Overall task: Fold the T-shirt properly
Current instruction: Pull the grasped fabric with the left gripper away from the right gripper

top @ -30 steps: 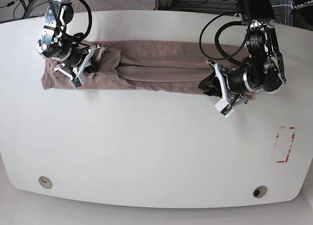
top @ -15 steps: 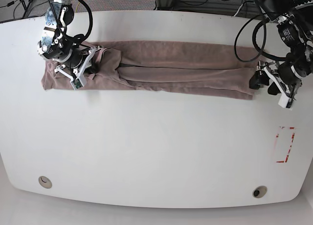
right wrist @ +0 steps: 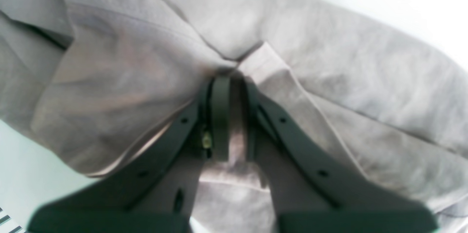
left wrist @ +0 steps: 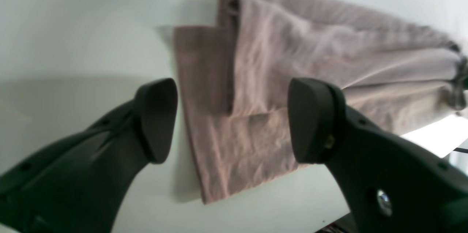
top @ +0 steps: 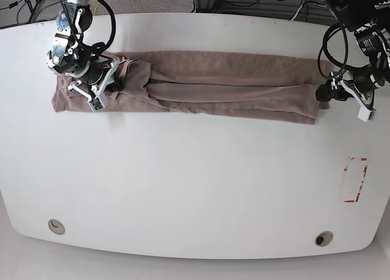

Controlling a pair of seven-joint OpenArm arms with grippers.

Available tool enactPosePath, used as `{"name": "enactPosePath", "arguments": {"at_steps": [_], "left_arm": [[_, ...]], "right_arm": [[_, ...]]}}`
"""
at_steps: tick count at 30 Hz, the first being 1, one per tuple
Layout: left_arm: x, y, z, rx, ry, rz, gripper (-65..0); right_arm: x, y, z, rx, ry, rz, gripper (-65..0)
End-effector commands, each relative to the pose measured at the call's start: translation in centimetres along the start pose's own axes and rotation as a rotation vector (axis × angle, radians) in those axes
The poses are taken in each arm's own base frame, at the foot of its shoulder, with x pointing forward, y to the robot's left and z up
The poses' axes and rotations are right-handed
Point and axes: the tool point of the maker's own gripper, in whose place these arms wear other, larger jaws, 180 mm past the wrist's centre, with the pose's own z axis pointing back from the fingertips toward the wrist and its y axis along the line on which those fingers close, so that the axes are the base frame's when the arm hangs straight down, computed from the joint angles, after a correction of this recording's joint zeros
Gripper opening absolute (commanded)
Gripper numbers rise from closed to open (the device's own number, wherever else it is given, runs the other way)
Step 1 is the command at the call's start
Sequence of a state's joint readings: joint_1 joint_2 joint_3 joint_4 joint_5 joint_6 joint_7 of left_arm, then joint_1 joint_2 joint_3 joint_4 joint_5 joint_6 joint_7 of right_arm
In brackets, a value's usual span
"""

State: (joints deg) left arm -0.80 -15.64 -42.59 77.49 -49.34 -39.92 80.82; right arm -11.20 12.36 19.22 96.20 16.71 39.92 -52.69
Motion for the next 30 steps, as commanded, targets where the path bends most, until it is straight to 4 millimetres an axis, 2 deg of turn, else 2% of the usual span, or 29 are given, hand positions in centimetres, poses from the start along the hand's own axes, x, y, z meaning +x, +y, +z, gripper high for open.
{"name": "enactPosePath", "arguments": {"at_steps": [1,6,12,18,26,30], "left_arm": [[1.4,0.5,0.8,0.006,-0.046,-0.011,-20.3],[1.1,0.4,0.5,-0.001,-0.037,-0.004,-20.3],[0.3,-0.5,-1.0,-0.036,0.014,-0.014,-20.3],[-0.9,-0.5,-1.9,-0.060,0.048,0.019,-20.3],[-1.0,-0.2,-1.6,-0.052,0.050,0.020,-20.4],[-0.5,0.6,-0.8,-0.031,0.047,0.007,-20.4]], "right_arm": [[0.7,-0.5,0.3,-0.014,-0.017,0.016,-59.8],[0.7,-0.5,0.4,-0.013,-0.017,0.013,-59.8],[0.7,-0.6,0.4,-0.014,-0.018,0.012,-59.8],[0.7,-0.6,0.4,-0.015,-0.018,0.011,-59.8],[0.7,-0.6,0.4,-0.016,-0.019,0.012,-59.8],[0.7,-0.6,0.4,-0.016,-0.019,0.012,-59.8]]}}
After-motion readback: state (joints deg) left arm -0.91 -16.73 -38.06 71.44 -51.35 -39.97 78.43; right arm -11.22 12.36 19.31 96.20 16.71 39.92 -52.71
